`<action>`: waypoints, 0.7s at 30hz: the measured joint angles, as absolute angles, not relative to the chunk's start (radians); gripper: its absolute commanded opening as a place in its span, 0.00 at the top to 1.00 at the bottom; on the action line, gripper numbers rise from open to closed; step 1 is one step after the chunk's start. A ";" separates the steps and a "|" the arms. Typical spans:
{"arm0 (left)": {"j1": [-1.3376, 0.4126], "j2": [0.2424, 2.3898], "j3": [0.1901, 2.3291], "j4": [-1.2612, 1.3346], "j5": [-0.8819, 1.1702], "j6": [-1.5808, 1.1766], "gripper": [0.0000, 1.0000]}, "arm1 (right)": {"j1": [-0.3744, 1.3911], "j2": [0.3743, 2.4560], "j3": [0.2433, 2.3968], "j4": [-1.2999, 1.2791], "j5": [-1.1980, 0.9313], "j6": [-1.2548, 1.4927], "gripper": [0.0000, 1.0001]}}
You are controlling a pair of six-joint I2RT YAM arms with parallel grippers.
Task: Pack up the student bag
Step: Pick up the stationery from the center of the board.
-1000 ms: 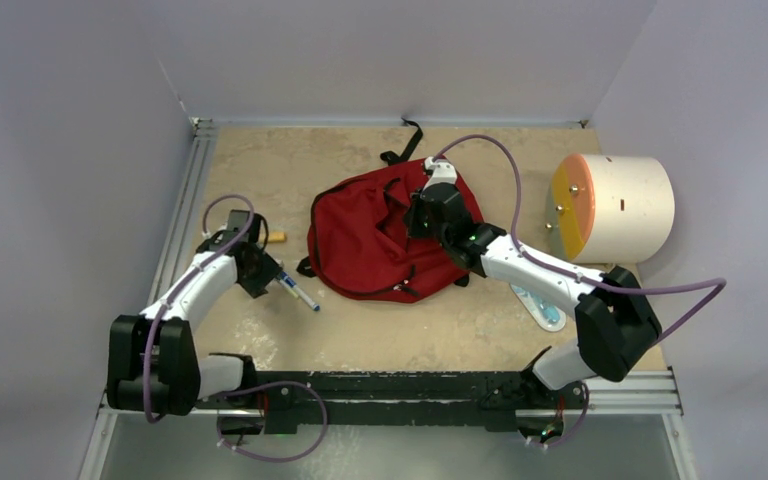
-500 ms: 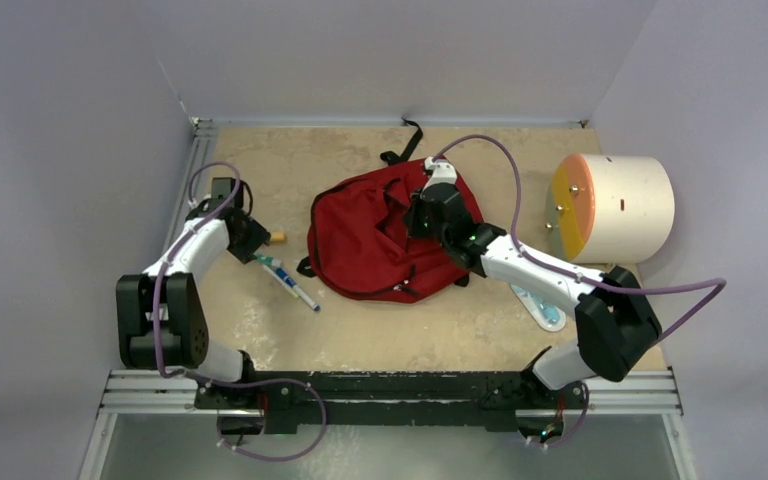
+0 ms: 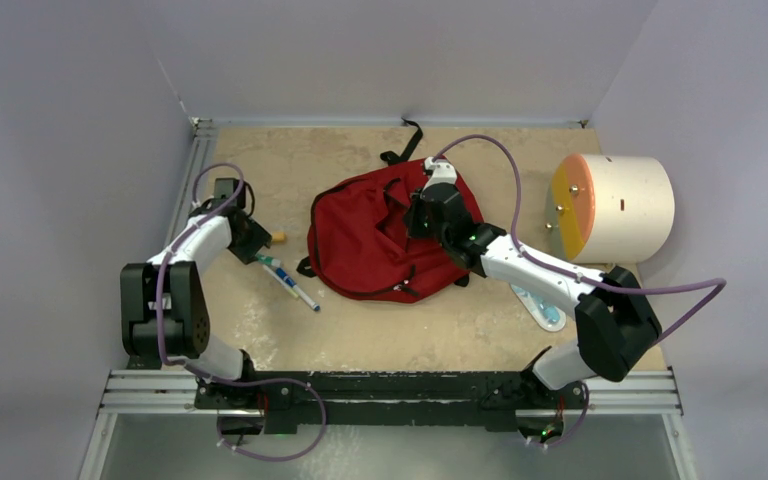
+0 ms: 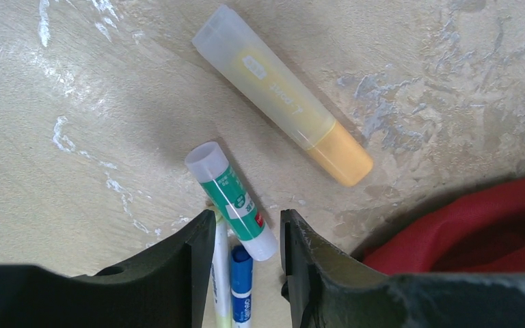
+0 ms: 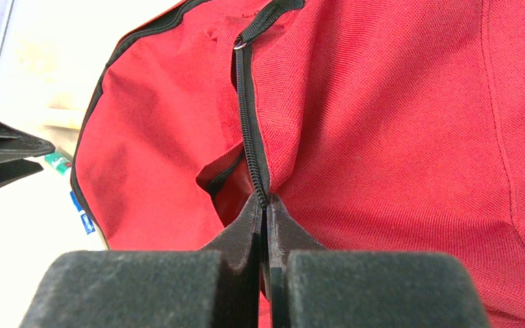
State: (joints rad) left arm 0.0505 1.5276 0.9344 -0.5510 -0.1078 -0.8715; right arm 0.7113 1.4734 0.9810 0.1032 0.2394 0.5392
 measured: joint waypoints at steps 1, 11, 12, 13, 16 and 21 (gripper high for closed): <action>0.051 1.528 0.933 -0.551 -0.108 -0.871 0.62 | 0.711 1.473 0.981 0.103 0.239 0.539 1.00; 0.051 1.585 0.928 -0.543 -0.109 -0.875 0.62 | 0.711 1.473 0.981 0.103 0.240 0.539 1.00; 0.051 1.593 0.928 -0.542 -0.109 -0.876 0.63 | 0.711 1.473 0.981 0.103 0.240 0.539 1.00; 0.051 1.599 0.928 -0.540 -0.110 -0.877 0.64 | 0.711 1.473 0.981 0.103 0.240 0.539 1.00; 0.051 1.617 0.926 -0.538 -0.113 -0.880 0.68 | 0.711 1.473 0.981 0.103 0.240 0.539 1.00; 0.051 1.624 0.925 -0.535 -0.119 -0.881 0.79 | 0.711 1.473 0.981 0.103 0.240 0.539 1.00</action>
State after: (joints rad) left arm 0.0513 1.6241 0.9253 -0.5354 -0.1192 -0.8810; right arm 0.7113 1.4734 0.9810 0.1032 0.2401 0.5392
